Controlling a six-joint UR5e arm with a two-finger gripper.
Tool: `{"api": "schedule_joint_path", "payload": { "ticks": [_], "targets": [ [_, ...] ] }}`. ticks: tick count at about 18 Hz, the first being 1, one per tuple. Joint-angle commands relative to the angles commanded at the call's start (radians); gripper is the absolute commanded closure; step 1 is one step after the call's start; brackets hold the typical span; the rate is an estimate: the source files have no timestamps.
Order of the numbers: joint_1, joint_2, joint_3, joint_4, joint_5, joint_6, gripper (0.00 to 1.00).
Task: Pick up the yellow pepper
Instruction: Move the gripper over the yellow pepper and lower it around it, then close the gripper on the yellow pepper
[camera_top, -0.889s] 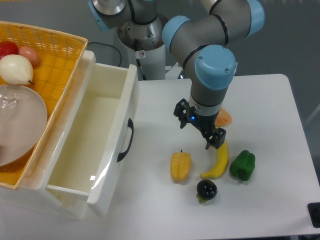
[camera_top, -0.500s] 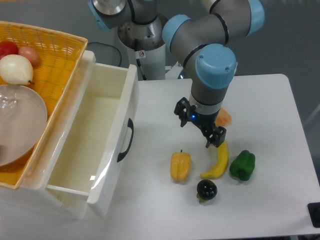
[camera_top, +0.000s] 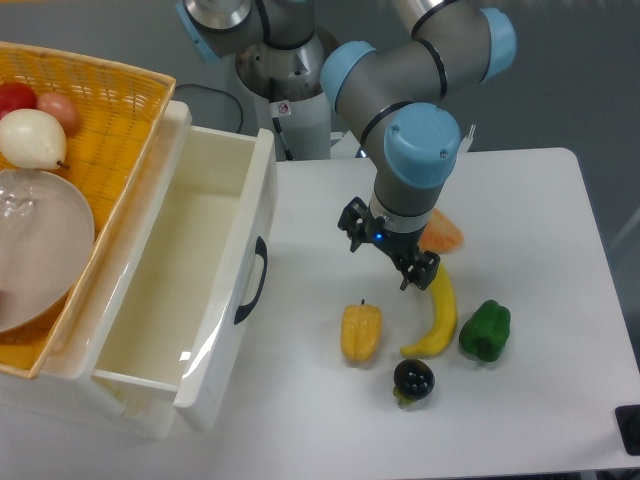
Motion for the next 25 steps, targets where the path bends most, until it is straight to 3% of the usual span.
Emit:
{"api": "schedule_joint_path", "payload": {
  "ticks": [3, 5, 7, 10, 16, 25],
  "targets": [
    [-0.005, -0.021, -0.011, 0.011, -0.031, -0.114, 0.0],
    [-0.02, -0.04, -0.028, 0.078, -0.032, -0.157, 0.0],
    [-0.041, -0.07, -0.044, 0.124, -0.032, -0.165, 0.0],
    [-0.044, -0.087, -0.043, 0.141, -0.032, -0.157, 0.0],
    [-0.081, -0.164, -0.034, 0.265, -0.017, -0.157, 0.0],
    [-0.103, -0.198, -0.054, 0.291, 0.035, -0.165, 0.0]
  ]
}}
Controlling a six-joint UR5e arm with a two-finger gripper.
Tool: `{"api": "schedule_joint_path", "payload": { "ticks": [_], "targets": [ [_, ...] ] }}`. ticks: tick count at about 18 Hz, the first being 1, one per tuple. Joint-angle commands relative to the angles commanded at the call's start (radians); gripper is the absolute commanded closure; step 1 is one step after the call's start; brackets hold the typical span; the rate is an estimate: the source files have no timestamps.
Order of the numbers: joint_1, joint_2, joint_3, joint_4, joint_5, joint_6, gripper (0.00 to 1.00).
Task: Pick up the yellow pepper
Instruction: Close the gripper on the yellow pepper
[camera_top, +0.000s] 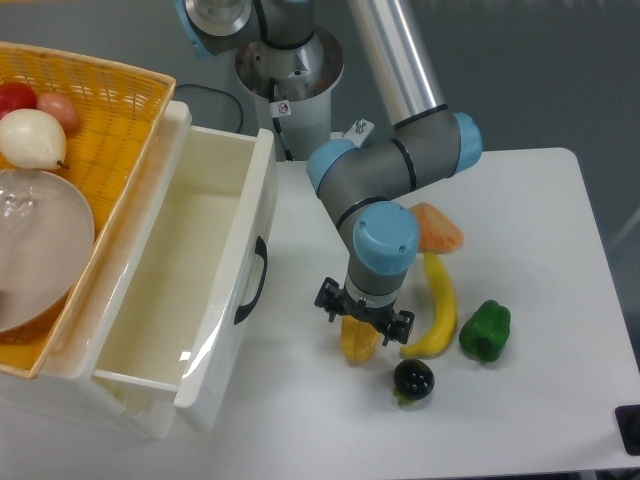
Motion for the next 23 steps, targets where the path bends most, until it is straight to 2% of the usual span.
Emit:
{"api": "schedule_joint_path", "payload": {
  "ticks": [9, 10, 11, 13, 15, 17, 20, 23],
  "targets": [
    [0.0, -0.025, -0.005, -0.002, 0.006, -0.009, 0.0],
    [0.001, -0.023, -0.003, -0.002, 0.006, -0.011, 0.07],
    [0.005, -0.023, -0.003, -0.003, 0.005, -0.011, 0.21],
    [0.008, -0.022, -0.002, -0.005, 0.002, -0.02, 0.59],
    [0.008, -0.023, 0.003, -0.005, 0.002, -0.02, 0.84],
    [0.008, -0.023, 0.008, -0.006, 0.002, -0.022, 0.92],
    [0.009, -0.011, 0.037, -0.014, 0.003, -0.015, 0.92],
    [0.009, 0.024, 0.051, -0.058, 0.005, -0.005, 0.92]
  ]
}}
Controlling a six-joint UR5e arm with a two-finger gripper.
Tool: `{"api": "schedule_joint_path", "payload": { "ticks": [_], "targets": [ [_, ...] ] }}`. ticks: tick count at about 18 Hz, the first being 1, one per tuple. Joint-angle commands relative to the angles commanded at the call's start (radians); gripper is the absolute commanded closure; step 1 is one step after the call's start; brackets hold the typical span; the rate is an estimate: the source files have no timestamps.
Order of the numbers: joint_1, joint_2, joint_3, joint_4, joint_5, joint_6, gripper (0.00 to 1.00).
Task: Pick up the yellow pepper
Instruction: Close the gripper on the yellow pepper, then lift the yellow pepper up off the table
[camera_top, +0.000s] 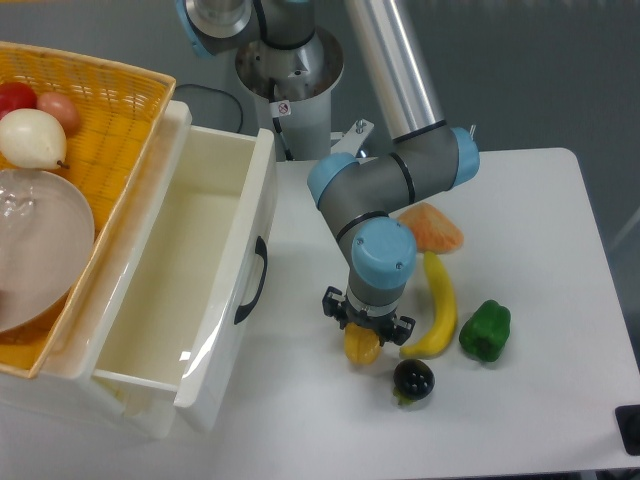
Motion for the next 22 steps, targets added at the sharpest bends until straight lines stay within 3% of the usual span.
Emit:
{"api": "schedule_joint_path", "payload": {
  "ticks": [5, 10, 14, 18, 22],
  "targets": [
    [0.002, 0.078, 0.028, -0.066, -0.04, 0.155, 0.92],
    [0.003, 0.143, 0.025, -0.081, -0.103, 0.265, 0.92],
    [0.009, 0.21, 0.02, -0.17, -0.098, 0.403, 0.92],
    [0.002, 0.25, 0.015, -0.225, -0.095, 0.452, 0.92],
    [-0.005, 0.246, -0.002, -0.218, -0.071, 0.466, 0.9]
  ]
}}
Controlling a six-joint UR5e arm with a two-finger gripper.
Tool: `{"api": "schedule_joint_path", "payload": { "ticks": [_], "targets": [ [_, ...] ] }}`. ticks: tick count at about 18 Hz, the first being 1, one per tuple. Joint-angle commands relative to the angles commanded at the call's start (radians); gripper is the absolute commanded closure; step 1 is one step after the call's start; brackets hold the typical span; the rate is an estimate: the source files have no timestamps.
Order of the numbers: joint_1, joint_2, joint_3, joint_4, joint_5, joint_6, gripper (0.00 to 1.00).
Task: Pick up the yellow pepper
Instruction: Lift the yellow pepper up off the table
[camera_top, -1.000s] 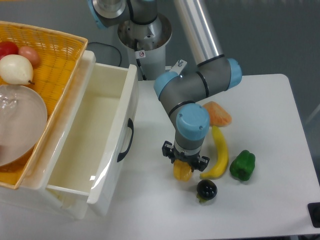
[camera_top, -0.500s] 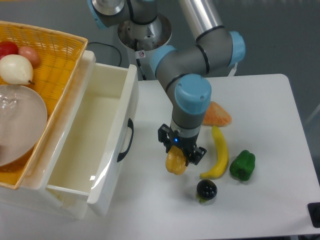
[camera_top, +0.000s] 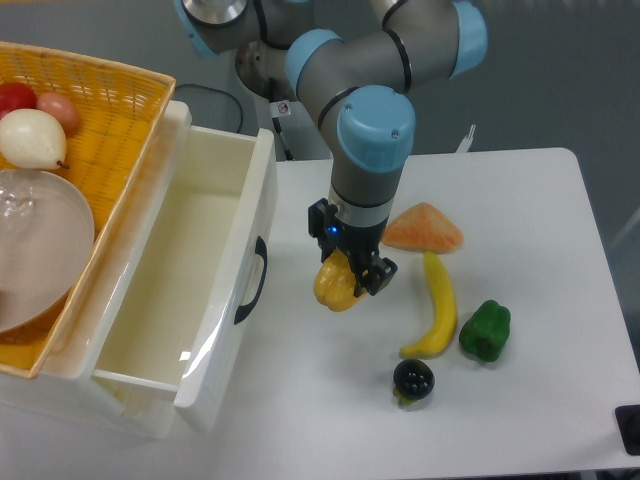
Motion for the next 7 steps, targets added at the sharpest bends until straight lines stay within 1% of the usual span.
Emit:
{"api": "schedule_joint_path", "payload": {
  "ticks": [2, 5, 7],
  "targets": [
    [0.003, -0.002, -0.002, -0.008, 0.003, 0.058, 0.9],
    [0.008, 0.002, -0.006, -0.009, 0.008, 0.069, 0.9],
    [0.006, 0.003, -0.006, -0.012, 0.034, 0.09, 0.9]
  ]
}}
